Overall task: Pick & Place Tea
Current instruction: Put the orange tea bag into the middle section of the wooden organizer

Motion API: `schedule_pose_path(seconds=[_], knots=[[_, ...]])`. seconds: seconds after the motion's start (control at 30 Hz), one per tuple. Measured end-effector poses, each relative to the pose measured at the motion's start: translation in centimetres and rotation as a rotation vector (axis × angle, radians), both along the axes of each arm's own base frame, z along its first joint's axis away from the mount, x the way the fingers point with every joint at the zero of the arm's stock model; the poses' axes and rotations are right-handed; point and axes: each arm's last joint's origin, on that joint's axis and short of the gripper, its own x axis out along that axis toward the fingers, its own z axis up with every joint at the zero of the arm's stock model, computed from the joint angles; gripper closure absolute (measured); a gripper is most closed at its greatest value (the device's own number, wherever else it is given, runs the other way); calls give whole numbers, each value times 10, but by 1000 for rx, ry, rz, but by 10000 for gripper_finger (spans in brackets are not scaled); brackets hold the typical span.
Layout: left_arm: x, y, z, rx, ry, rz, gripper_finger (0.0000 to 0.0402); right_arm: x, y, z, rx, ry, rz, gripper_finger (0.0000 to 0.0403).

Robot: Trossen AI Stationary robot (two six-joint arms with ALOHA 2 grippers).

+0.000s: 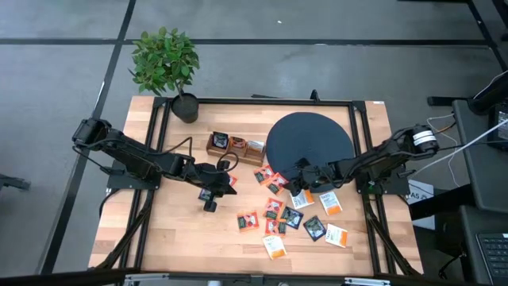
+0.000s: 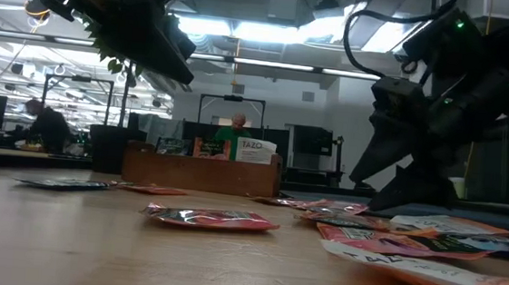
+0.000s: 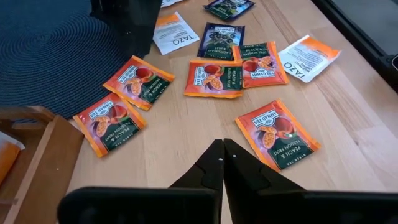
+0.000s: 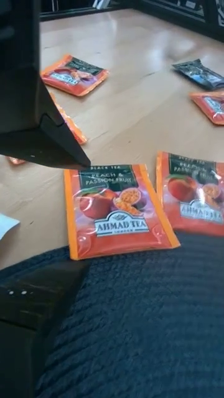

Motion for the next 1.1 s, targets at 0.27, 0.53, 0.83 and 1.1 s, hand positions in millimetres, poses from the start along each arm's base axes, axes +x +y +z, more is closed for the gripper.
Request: schedule_pose_path(seconds=[0.27,0.53,0.83,1.1], knots=[[0,0,0,3,3,-2,397,15,2,-1,-34,49,18,150],[0,0,0,3,3,-3,395,25,4,8,-25,18,26,150],[0,0,0,3,3,-3,400,28,6,11,-8,7,64,152],[0,0,0,2,3,-3,392,35,6,18,-91,-27,119,243]])
